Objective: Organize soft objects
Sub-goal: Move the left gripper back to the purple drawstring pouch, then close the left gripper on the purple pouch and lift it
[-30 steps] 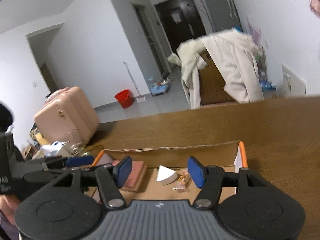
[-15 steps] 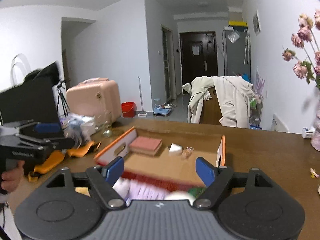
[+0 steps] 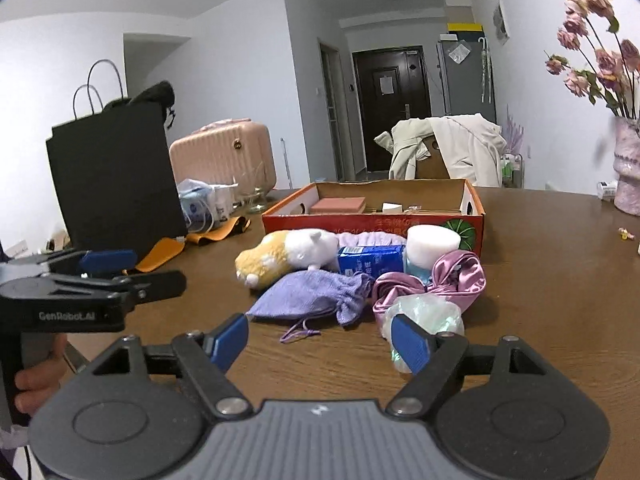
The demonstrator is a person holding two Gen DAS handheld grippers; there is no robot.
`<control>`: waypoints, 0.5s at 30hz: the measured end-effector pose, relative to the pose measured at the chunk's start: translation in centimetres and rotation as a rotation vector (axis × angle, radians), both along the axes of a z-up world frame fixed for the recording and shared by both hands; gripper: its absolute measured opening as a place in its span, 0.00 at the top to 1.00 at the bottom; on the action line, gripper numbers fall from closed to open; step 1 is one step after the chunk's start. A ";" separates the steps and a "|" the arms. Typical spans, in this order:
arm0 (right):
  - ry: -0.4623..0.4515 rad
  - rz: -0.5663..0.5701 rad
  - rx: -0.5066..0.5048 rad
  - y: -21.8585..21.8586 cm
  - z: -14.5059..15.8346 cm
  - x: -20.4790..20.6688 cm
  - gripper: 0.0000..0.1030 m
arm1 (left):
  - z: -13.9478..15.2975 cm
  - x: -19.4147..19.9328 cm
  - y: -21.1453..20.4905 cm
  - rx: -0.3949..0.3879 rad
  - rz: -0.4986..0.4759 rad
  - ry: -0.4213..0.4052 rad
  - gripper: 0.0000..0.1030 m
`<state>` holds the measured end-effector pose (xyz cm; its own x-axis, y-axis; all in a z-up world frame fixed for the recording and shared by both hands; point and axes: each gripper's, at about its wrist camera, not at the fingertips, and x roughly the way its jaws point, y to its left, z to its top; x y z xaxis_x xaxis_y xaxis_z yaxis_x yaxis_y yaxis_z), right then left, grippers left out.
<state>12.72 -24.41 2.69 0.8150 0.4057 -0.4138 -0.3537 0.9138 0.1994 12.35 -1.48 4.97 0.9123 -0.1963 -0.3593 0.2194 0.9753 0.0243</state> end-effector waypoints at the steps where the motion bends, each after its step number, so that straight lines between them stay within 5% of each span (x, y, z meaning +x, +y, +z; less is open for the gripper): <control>1: 0.001 0.002 0.009 0.1 -0.1 -0.1 0.25 | -0.1 0.0 0.0 -0.004 0.002 0.001 0.09; 5: 0.038 0.025 0.109 0.3 -0.8 1.1 0.34 | -1.0 1.0 0.4 -0.039 -0.005 0.038 0.10; 7: 0.076 0.018 0.153 0.4 -1.6 2.7 0.42 | -1.8 2.6 0.8 -0.070 0.002 0.090 0.21; 11: 0.110 -0.020 0.180 1.4 -2.9 5.8 0.43 | -3.4 5.8 0.7 -0.084 0.012 0.161 0.36; 15: 0.104 -0.038 0.175 2.7 -3.3 8.8 0.43 | -4.6 8.9 0.5 -0.137 -0.019 0.213 0.36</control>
